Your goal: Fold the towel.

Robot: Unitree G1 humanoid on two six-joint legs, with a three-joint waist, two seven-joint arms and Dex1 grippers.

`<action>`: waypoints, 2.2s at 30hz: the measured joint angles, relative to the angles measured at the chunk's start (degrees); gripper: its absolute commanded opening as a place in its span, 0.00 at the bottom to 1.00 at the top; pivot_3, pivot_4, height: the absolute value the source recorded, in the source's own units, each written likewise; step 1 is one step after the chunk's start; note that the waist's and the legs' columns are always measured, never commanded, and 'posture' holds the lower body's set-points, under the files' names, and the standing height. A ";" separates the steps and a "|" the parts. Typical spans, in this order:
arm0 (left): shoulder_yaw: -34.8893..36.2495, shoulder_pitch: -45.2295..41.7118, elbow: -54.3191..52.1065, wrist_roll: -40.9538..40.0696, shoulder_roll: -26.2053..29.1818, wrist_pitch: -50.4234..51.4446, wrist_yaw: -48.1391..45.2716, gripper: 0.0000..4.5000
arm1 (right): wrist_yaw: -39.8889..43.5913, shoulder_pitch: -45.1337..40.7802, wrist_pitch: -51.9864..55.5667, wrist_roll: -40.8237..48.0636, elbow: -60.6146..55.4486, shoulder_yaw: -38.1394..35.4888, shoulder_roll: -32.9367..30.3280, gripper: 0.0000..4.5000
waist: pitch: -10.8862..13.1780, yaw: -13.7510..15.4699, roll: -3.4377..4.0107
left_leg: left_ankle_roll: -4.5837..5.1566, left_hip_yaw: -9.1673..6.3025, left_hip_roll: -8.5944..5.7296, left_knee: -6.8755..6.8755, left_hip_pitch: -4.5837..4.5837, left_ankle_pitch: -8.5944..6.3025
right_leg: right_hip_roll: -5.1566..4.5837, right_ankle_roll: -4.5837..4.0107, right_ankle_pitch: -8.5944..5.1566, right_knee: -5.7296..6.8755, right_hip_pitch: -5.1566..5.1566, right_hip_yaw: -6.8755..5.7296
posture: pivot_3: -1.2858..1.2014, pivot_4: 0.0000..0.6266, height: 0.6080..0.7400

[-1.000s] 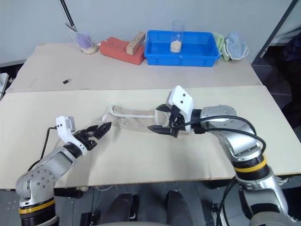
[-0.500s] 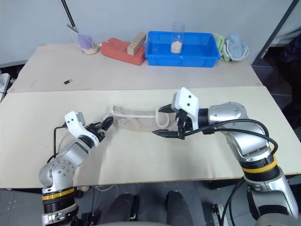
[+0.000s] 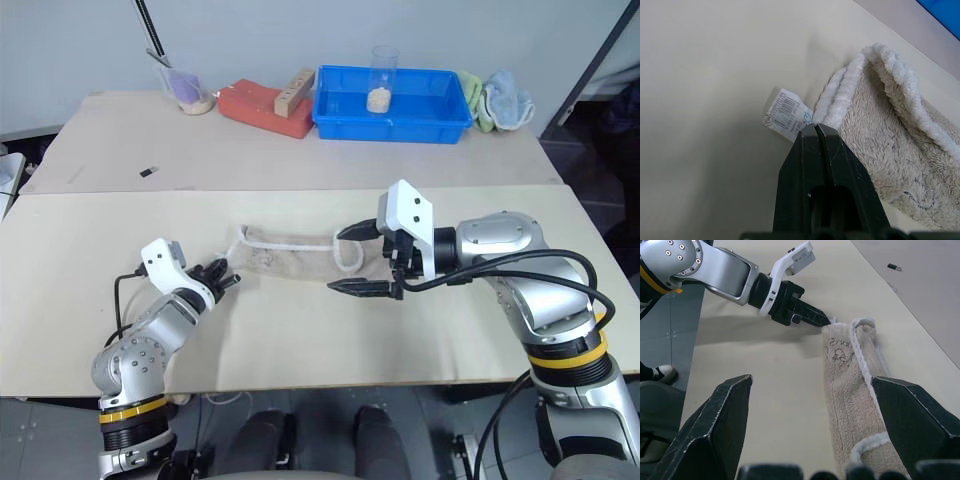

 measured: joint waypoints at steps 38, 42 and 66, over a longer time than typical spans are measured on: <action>-28.37 -19.33 2.75 5.52 7.10 -5.77 -30.01 0.01 | 2.47 10.14 2.71 2.29 -0.60 -11.03 -14.70 0.94 | 0.00 -0.48 0.00 | 0.14 0.03 -0.10 -0.02 -0.16 -0.04 | 0.04 0.22 0.13 -0.48 0.06 0.10 | 0.52 0.24 1.00; -26.98 -20.25 5.47 6.63 5.58 -8.89 -31.54 0.01 | 0.89 12.48 4.45 4.10 -3.73 -13.23 -14.80 0.94 | 0.01 -0.49 0.00 | 0.14 0.00 -0.08 -0.02 -0.17 -0.04 | 0.03 0.22 0.13 -0.47 0.04 0.11 | 0.52 0.24 1.00; 3.63 4.55 -13.59 -3.90 -0.48 9.25 1.13 0.99 | 2.71 -1.76 0.85 3.17 3.04 -2.82 -5.74 0.94 | 0.01 0.33 -0.01 | 0.14 -0.05 -0.12 0.07 -0.19 -0.04 | -0.06 0.30 0.19 -0.48 0.08 0.08 | 0.52 0.24 1.00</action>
